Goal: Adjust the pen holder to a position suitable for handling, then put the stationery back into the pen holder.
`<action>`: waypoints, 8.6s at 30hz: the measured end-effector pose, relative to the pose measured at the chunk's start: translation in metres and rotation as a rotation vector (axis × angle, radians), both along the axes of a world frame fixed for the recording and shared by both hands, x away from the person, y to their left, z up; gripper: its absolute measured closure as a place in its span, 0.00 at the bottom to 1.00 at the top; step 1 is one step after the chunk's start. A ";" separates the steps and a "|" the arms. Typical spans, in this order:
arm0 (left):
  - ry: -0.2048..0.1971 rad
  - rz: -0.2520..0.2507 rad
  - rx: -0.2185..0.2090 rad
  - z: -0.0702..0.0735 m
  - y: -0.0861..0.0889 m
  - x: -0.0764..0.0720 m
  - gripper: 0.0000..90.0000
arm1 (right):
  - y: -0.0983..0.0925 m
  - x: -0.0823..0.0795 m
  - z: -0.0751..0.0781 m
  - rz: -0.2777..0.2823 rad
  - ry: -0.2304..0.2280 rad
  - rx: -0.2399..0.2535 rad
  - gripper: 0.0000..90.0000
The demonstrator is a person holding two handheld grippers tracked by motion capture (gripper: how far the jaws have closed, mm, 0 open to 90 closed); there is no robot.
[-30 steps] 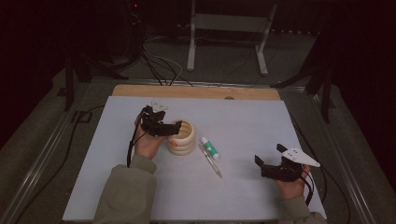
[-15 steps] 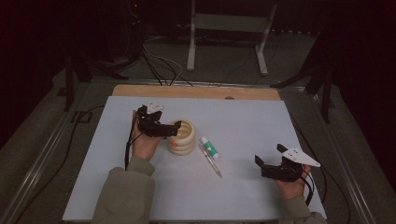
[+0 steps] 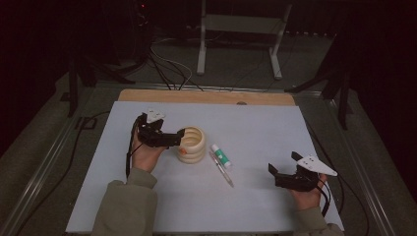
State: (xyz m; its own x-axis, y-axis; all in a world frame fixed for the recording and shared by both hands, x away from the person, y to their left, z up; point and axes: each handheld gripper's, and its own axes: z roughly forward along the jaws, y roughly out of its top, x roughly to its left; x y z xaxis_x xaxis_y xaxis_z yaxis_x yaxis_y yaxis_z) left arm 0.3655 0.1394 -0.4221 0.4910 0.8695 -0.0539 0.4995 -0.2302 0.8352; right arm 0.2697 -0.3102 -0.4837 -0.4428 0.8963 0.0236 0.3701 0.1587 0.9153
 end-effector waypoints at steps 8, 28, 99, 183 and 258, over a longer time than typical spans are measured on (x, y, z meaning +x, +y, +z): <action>0.001 0.005 0.014 0.001 0.006 -0.007 0.00 | 0.000 0.000 0.000 0.002 0.003 0.007 0.00; 0.020 0.049 0.047 0.000 0.031 -0.024 0.00 | 0.001 0.001 -0.001 0.004 0.009 0.008 0.00; 0.455 0.075 0.317 -0.054 0.082 -0.035 0.07 | 0.000 0.000 -0.002 0.005 0.020 0.027 0.00; 0.208 -0.059 0.113 -0.012 0.048 -0.026 0.88 | 0.000 0.001 -0.003 0.004 0.033 0.026 0.00; 0.002 -0.066 -0.105 0.017 0.014 -0.005 0.88 | 0.001 0.001 -0.003 0.009 0.031 0.022 0.00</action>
State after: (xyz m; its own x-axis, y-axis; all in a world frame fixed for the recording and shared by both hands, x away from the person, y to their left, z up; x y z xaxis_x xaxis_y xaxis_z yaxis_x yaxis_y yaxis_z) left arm 0.3607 0.1530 -0.4051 0.5470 0.8247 -0.1440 0.4878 -0.1742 0.8554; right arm 0.2708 -0.3096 -0.4864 -0.4493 0.8915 0.0575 0.3969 0.1416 0.9069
